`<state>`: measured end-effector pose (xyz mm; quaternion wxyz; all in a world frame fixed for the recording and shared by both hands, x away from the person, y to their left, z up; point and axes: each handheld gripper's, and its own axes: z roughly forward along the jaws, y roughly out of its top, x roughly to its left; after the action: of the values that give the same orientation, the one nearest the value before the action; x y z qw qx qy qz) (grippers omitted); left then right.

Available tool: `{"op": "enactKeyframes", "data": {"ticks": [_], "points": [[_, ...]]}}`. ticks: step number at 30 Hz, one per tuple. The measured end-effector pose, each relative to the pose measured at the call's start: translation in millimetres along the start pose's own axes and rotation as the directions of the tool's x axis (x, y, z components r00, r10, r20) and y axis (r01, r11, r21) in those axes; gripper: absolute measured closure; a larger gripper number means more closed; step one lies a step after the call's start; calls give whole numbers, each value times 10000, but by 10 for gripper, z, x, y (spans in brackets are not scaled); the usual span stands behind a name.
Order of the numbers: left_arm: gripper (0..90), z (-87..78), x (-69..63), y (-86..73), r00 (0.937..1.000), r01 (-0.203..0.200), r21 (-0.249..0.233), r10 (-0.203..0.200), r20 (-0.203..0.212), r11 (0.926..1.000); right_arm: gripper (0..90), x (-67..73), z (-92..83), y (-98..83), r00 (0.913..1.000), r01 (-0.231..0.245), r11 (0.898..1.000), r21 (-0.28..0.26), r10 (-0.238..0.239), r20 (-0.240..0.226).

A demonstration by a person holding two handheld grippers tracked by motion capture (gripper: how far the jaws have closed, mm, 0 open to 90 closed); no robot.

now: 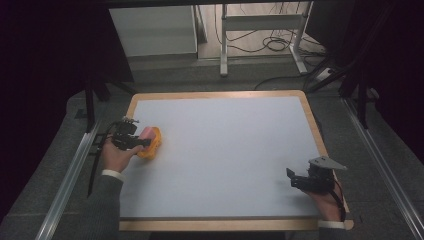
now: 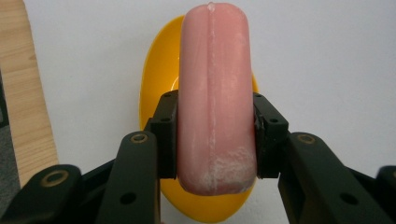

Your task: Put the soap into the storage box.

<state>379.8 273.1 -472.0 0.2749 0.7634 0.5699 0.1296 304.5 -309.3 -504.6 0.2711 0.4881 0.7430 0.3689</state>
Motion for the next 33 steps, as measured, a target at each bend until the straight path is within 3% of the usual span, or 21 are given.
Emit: {"op": "enactKeyframes", "data": {"ticks": [10, 20, 22, 24, 27, 33], "points": [[603, 135, 19, -47, 10000, 49, 323, -48, -31, 9995, 90, 3, 11, -6, 10000, 18, 10000, 39, -18, -4], [600, 164, -15, -45, 10000, -26, 358, 27, -9, 9994, 90, 0, 15, -9, 10000, 16, 10000, 56, -16, -5], [556, 133, -32, -47, 10000, -62, 23, 62, -18, 10000, 89, 2, 21, -11, 10000, 30, 10000, 79, -30, -10], [462, 74, -51, -43, 10000, 34, -380, -35, -43, 9993, 89, 4, 26, -13, 10000, 30, 10000, 90, -30, -3], [342, -24, -98, -40, 9999, -127, -658, 123, -58, 9978, 89, 5, 15, -8, 10000, 24, 10000, 63, -24, -14], [284, -233, -208, -86, 9988, -480, -1635, 488, 10, 9854, 90, 7, 9, -3, 10000, 12, 10000, 22, -12, -17]]}}
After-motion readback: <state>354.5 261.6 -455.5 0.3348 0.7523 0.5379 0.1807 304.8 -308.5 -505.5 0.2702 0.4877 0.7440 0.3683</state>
